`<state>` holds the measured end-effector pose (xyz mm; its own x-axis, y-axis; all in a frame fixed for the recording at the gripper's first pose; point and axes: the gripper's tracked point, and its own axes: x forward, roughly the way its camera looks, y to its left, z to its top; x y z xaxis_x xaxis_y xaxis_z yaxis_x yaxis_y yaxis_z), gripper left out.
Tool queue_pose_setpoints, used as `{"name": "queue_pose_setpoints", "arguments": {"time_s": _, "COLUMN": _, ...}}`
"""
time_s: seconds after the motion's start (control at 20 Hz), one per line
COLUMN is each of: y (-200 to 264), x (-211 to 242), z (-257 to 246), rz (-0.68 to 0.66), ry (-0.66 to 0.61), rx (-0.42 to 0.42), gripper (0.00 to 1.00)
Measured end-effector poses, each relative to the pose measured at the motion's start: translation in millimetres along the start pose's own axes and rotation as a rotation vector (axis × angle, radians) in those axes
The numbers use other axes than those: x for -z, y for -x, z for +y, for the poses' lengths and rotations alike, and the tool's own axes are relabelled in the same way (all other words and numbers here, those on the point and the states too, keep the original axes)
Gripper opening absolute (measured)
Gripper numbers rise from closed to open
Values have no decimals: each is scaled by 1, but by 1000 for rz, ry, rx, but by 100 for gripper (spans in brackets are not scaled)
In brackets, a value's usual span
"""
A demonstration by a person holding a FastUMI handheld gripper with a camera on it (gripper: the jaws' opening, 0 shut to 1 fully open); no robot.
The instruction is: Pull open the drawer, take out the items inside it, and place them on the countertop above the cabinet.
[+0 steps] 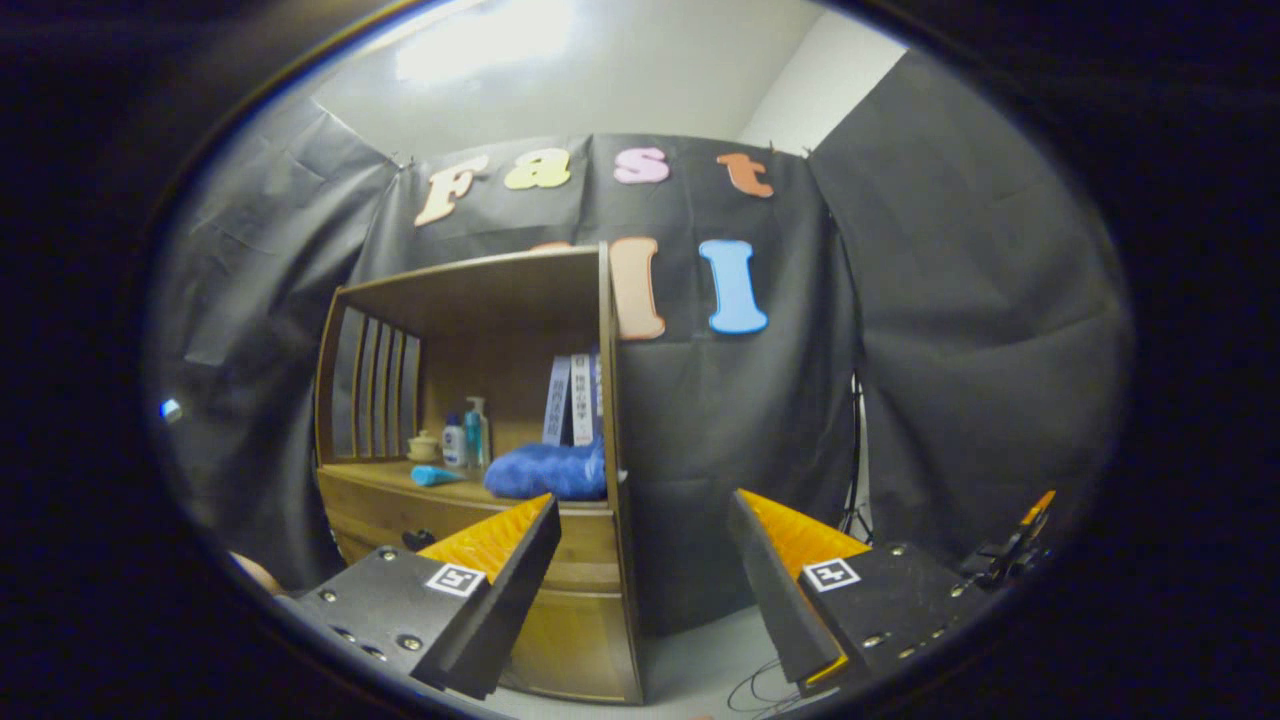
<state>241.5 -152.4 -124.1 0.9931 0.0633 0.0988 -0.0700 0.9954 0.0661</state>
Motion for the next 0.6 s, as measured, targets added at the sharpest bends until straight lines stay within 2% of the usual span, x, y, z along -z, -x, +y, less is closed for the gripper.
{"name": "queue_pose_setpoints", "arguments": {"time_s": 0.1, "y": 3, "x": 9, "z": 7, "rz": 41, "ry": -36, "rx": -50, "gripper": 99}}
{"name": "queue_pose_setpoints", "arguments": {"time_s": 0.3, "y": -3, "x": 4, "z": 26, "rz": 33, "ry": -97, "rx": -173, "gripper": 100}}
{"name": "queue_pose_setpoints", "arguments": {"time_s": 0.6, "y": -10, "x": 11, "z": 39, "rz": 61, "ry": -127, "rx": -247, "gripper": 100}}
